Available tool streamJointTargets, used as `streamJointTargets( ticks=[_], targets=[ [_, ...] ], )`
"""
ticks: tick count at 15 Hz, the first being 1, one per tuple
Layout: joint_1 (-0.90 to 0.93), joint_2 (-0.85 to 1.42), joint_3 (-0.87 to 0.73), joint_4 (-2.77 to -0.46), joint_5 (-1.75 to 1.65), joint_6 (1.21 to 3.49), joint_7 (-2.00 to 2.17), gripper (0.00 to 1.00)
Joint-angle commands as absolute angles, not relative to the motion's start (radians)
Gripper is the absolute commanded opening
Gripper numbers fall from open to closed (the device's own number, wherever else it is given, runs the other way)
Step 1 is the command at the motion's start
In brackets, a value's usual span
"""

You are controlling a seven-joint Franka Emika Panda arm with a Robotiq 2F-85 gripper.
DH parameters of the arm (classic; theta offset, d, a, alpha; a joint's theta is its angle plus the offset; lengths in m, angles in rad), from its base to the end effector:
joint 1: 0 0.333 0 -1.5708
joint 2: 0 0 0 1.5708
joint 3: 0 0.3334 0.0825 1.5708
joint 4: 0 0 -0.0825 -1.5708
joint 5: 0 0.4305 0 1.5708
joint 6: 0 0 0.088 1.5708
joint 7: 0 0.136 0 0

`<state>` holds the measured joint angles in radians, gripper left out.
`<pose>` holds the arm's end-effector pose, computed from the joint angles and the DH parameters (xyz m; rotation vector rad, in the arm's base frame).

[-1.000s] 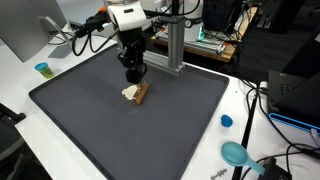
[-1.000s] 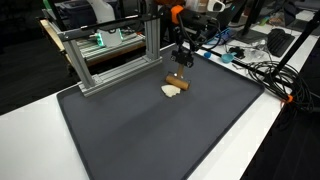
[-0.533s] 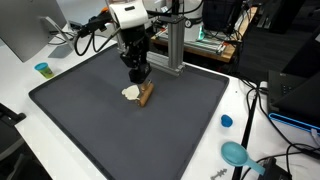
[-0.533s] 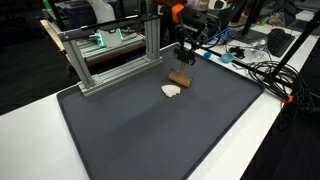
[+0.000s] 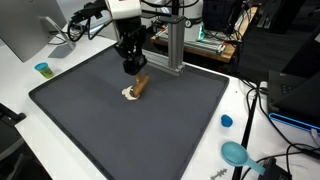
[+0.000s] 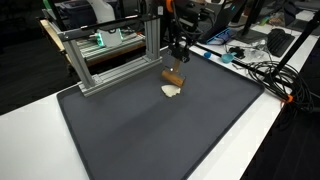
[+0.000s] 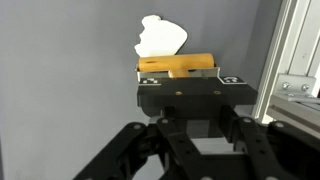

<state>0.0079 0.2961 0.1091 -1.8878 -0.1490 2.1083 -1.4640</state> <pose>0.6507 0.0635 0.3067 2.0999 2.2926 -0.1789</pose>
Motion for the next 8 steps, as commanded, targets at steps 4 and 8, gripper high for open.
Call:
streamJointTargets(
  ticks=[4, 8],
  targets=[
    [0.015, 0.299, 0.077, -1.881, -0.227, 2.126, -1.374, 0.22],
    [0.020, 0.326, 0.086, -1.868, -0.220, 2.135, -1.387, 0.22]
  ],
)
